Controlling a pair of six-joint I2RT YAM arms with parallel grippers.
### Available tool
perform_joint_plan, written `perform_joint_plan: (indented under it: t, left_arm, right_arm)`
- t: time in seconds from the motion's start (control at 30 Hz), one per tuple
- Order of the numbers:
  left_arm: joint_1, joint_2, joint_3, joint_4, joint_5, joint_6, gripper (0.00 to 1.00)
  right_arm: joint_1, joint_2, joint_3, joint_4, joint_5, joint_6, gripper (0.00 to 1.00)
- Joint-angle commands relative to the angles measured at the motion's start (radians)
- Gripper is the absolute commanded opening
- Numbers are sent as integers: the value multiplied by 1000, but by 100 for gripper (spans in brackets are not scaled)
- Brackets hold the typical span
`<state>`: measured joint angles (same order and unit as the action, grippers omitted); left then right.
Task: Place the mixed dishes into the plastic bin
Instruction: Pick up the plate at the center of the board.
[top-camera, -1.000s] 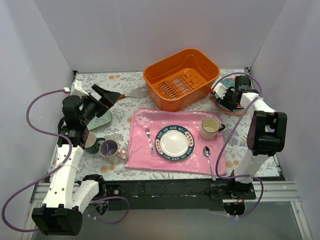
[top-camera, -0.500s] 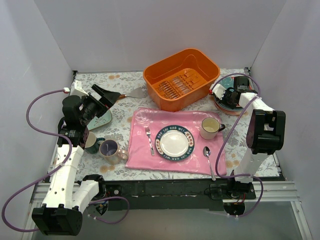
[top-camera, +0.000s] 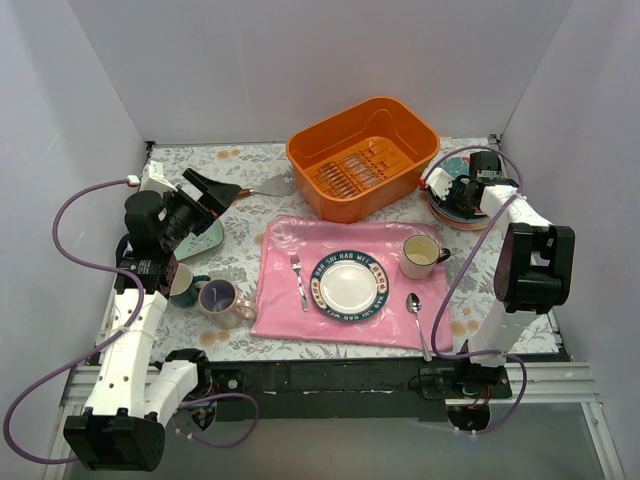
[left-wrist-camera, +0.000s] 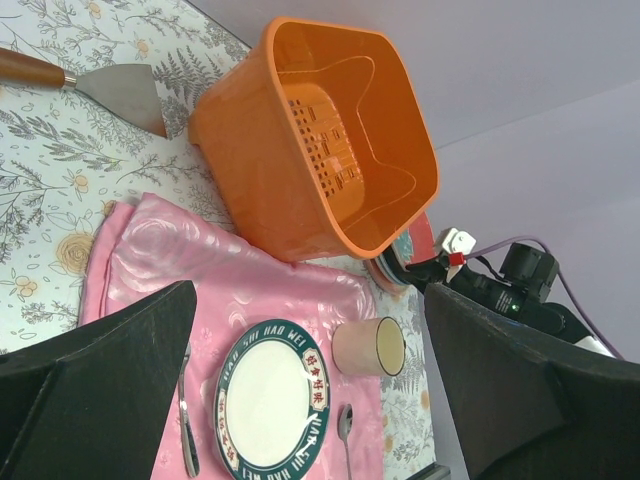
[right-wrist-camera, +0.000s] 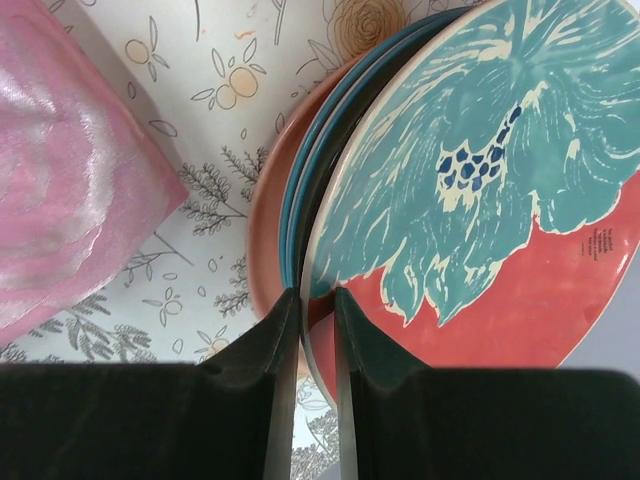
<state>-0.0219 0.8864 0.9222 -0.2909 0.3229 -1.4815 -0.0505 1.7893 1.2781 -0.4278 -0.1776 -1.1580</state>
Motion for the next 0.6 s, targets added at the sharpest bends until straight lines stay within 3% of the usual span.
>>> perform_joint_plan:
  t: [0.0,0.57]
  left_arm:
    - [-3,-29,-14,10,11,0,98]
    - [-3,-52,-26,2,13,-5,98]
  right_arm:
    - [-5,-60,-6,-109,-42,11,1]
    - [-5,-223,-149,-112,-65,-26,1]
